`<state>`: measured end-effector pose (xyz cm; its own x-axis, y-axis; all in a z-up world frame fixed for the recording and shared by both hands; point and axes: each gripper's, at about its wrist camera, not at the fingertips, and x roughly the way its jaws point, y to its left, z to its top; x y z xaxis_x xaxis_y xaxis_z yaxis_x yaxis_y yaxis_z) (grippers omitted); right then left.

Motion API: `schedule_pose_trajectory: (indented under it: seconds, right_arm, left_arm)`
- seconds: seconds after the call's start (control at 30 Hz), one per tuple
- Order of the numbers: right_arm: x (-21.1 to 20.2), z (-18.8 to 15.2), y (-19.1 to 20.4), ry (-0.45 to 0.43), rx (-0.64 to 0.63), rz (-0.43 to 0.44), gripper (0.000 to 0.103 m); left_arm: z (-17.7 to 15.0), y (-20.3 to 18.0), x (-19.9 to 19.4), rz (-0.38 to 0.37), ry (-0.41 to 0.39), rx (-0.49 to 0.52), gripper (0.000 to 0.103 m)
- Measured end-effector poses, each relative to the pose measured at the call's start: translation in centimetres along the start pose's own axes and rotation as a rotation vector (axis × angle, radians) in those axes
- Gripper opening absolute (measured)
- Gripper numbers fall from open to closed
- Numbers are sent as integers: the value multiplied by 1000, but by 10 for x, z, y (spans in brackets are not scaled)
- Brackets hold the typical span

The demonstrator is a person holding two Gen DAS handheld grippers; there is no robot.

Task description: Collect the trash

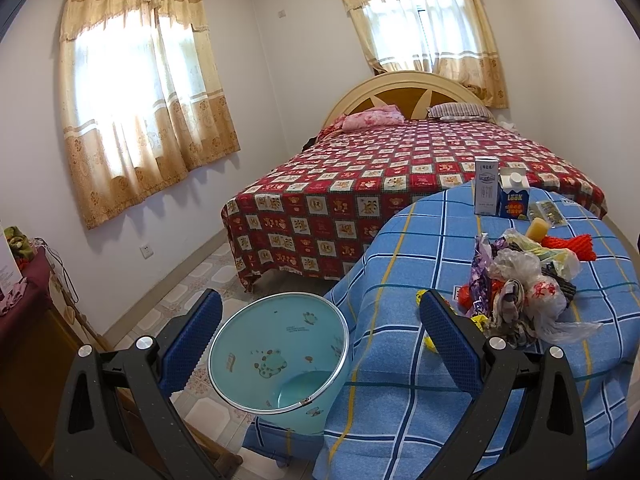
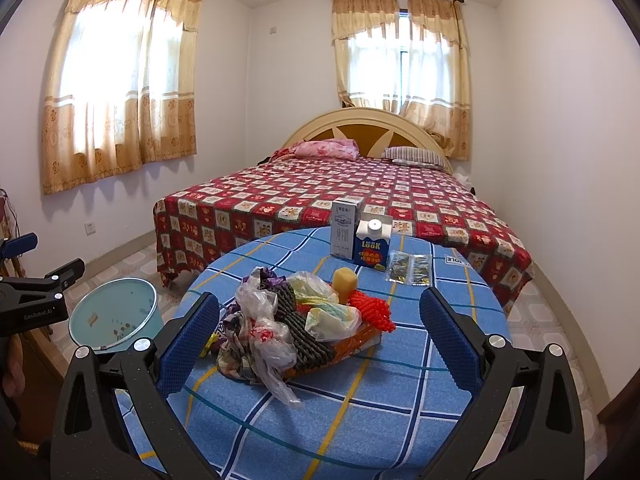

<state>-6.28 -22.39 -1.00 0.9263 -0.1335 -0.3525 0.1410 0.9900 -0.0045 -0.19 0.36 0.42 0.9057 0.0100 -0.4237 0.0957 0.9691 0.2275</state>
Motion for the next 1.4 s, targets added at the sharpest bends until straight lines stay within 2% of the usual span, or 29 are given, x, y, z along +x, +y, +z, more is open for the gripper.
schedule_pose_trajectory:
  seconds: [1.4]
  right_arm:
    - [0,-5,4,10,3,9,98]
  left_arm:
    - [0,2,0,3,0,2,97]
